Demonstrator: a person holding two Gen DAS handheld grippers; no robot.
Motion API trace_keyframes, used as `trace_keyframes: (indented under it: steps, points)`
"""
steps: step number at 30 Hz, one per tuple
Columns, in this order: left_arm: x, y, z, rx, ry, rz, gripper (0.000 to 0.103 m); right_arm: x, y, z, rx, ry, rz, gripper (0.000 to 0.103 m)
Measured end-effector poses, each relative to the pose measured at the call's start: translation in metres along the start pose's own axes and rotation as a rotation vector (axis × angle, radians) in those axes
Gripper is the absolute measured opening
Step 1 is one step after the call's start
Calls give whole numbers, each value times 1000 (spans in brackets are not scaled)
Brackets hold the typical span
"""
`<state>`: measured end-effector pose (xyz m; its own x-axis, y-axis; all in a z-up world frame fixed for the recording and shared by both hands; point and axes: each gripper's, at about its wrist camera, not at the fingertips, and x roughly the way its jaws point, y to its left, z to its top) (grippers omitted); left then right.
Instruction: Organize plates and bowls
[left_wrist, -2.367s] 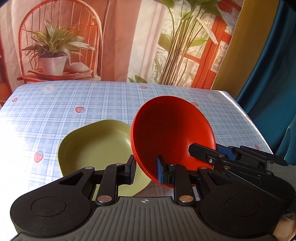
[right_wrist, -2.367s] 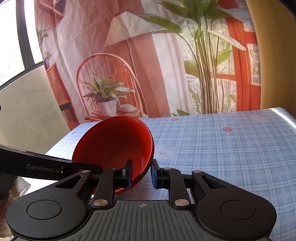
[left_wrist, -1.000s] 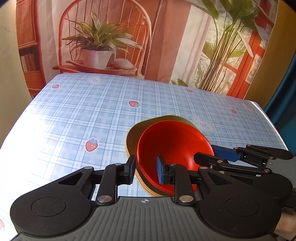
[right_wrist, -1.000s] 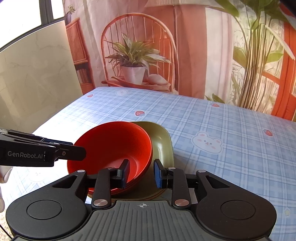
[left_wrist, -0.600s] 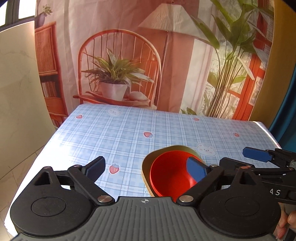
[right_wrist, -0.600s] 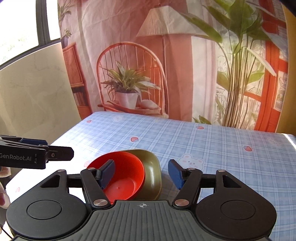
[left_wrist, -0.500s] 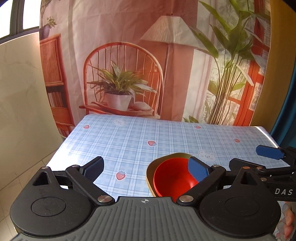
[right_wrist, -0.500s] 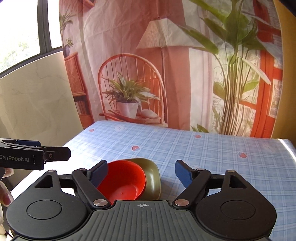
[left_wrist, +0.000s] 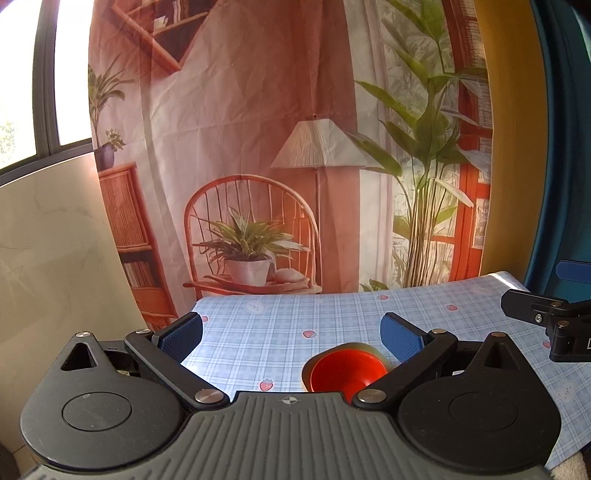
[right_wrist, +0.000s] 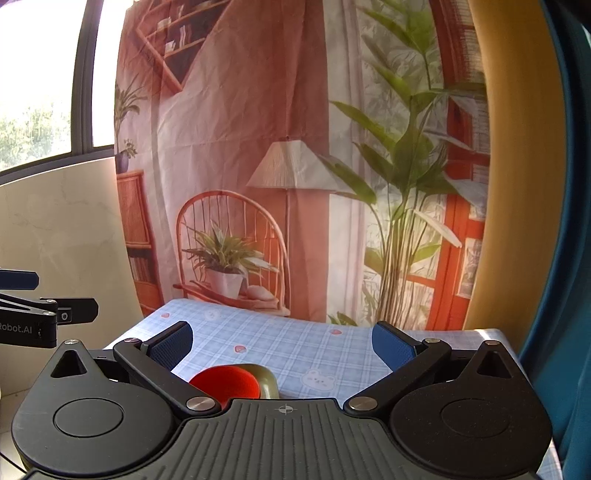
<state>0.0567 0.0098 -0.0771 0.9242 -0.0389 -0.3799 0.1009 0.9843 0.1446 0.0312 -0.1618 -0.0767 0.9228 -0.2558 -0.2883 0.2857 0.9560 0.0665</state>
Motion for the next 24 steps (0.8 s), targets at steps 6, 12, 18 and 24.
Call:
trace_keyframes:
  steps: [6, 12, 18, 24]
  points:
    - [-34, -5, -3, -11, -30, -7, 103, -33, -4, -1, 21, -28, -27, 103]
    - [-52, -6, -10, -34, -53, -3, 103, -55, 3, -9, -11, -37, -62, 103]
    - [-51, -5, -11, -42, -46, 1, 103, -64, 6, -10, -20, -45, -83, 103]
    - [-53, -1, -12, -45, -43, -3, 103, -67, 6, -11, -14, -43, -81, 103]
